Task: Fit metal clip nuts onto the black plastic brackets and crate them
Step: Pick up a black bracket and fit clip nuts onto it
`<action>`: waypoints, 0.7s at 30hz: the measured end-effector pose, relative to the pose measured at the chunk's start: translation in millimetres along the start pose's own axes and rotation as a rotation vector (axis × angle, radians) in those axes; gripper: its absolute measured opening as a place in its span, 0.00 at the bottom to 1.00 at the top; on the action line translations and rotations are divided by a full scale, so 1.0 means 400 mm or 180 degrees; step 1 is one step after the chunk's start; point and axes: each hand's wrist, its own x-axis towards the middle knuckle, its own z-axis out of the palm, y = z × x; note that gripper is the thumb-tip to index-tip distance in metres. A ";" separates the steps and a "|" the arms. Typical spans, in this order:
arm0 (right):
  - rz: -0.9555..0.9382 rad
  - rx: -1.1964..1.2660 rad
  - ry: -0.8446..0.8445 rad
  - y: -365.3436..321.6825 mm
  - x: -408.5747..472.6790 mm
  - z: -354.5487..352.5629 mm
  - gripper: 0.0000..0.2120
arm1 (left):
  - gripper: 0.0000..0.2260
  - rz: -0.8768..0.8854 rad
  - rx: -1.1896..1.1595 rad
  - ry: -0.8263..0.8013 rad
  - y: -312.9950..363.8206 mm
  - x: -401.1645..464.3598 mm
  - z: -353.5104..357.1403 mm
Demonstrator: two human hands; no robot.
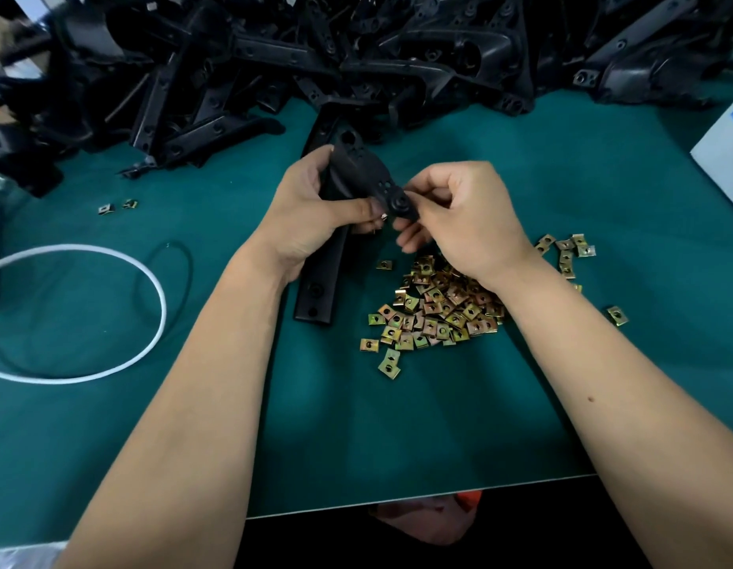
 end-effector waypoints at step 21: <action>-0.0022 -0.0887 -0.0710 -0.015 0.003 -0.010 0.08 | 0.11 -0.0277 0.0266 -0.0204 0.025 -0.010 -0.017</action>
